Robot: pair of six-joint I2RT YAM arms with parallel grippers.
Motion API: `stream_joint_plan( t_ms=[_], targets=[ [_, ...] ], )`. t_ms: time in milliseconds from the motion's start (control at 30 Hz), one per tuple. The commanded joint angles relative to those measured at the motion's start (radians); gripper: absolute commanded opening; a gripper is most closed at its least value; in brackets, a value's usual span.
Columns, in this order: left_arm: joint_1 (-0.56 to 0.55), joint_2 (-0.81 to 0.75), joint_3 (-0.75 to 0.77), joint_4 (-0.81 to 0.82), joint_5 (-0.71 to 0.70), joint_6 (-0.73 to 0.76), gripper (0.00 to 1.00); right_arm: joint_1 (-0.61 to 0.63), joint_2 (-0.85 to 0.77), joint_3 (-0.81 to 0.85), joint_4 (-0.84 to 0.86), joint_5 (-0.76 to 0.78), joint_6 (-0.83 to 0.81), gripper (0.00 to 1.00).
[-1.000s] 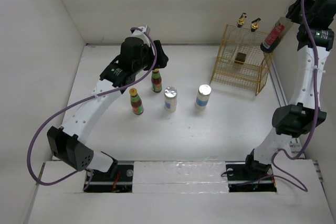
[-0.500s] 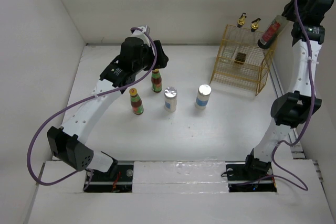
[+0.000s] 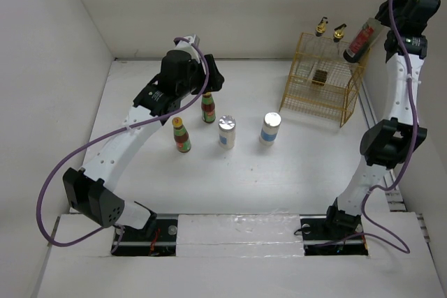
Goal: Organize the condiment bottles
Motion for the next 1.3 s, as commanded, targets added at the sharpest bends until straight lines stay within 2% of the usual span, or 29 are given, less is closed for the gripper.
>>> stream_joint_plan(
  t_ms=[0, 167, 333, 400, 467, 600, 933, 1067, 1100, 1167, 1267],
  targets=[
    [0.001, -0.019, -0.015, 0.028, -0.002, -0.01, 0.68, 0.02, -0.066, -0.063, 0.2, 0.017, 0.007, 0.0],
    [0.001, -0.019, -0.015, 0.028, -0.002, -0.01, 0.68, 0.053, -0.106, -0.25, 0.243, 0.028, -0.029, 0.0],
    [0.001, -0.019, -0.015, 0.028, -0.002, -0.01, 0.68, 0.083, -0.106, -0.31, 0.243, 0.058, -0.064, 0.0],
    [0.001, -0.028, -0.015, 0.028, -0.002, -0.01, 0.68, 0.092, -0.088, -0.325, 0.243, 0.058, -0.089, 0.05],
    [0.001, -0.028, -0.024, 0.028, -0.002, -0.01, 0.68, 0.104, -0.079, -0.336, 0.221, 0.078, -0.101, 0.07],
    [0.001, -0.037, -0.024, 0.028, -0.002, -0.01, 0.68, 0.123, -0.079, -0.377, 0.211, 0.132, -0.129, 0.15],
    [0.001, -0.046, -0.034, 0.028, -0.002, -0.02, 0.68, 0.133, -0.079, -0.419, 0.169, 0.163, -0.148, 0.53],
    [0.001, -0.046, -0.034, 0.028, -0.002, -0.02, 0.68, 0.133, -0.1, -0.341, 0.16, 0.163, -0.116, 0.64],
    [0.001, -0.046, -0.024, 0.019, -0.002, -0.02, 0.68, 0.133, -0.117, -0.324, 0.16, 0.163, -0.098, 0.7],
    [0.001, -0.034, -0.011, 0.008, -0.002, -0.02, 0.68, 0.133, -0.137, -0.292, 0.148, 0.14, -0.077, 0.73],
    [0.001, -0.034, -0.001, 0.008, -0.002, -0.01, 0.68, 0.182, -0.216, -0.308, 0.158, 0.103, -0.052, 0.72]
  ],
)
